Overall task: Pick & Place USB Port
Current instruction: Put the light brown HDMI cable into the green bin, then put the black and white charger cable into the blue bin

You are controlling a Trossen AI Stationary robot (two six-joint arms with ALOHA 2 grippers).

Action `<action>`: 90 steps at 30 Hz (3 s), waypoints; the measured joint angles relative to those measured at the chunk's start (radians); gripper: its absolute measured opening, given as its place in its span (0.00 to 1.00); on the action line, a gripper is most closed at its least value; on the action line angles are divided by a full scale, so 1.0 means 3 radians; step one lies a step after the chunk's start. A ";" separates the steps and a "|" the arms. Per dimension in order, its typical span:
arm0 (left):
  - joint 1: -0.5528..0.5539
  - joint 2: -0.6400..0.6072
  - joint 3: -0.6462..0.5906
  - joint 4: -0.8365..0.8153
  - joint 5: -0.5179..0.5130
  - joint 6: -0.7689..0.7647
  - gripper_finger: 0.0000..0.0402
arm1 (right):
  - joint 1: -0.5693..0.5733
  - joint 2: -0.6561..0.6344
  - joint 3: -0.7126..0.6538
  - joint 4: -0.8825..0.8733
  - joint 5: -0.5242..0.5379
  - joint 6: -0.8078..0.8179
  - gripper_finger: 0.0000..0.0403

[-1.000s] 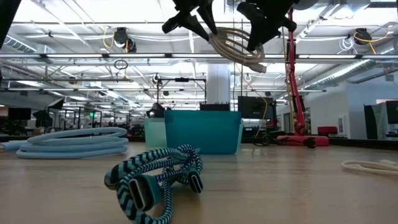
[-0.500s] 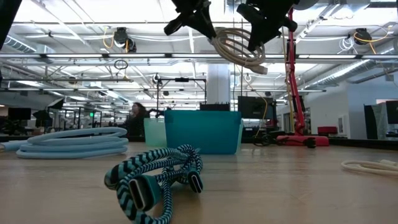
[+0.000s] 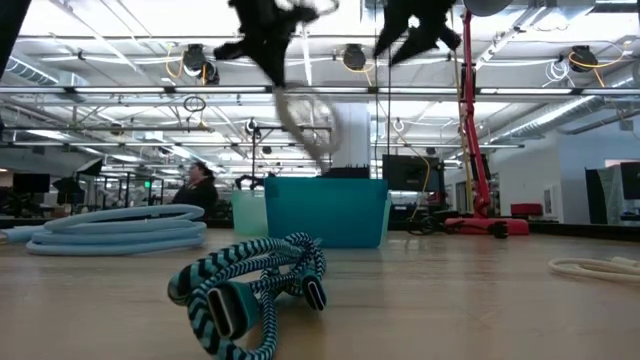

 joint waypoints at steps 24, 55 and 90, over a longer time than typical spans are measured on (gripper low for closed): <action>0.1107 0.0002 -0.1789 0.1448 0.1331 0.0372 0.01 | 0.0857 -0.0622 0.0000 0.0376 -0.0277 -0.0345 0.40; 0.1088 0.0002 -0.1524 0.1266 0.0974 0.0387 0.37 | 0.0905 -0.0622 -0.0001 0.0422 -0.0176 -0.0281 0.40; -0.2110 -0.0858 -0.1167 -0.0656 -0.0068 -0.0667 0.41 | 0.0920 -0.0621 -0.0007 -0.0252 -0.0179 0.0429 0.40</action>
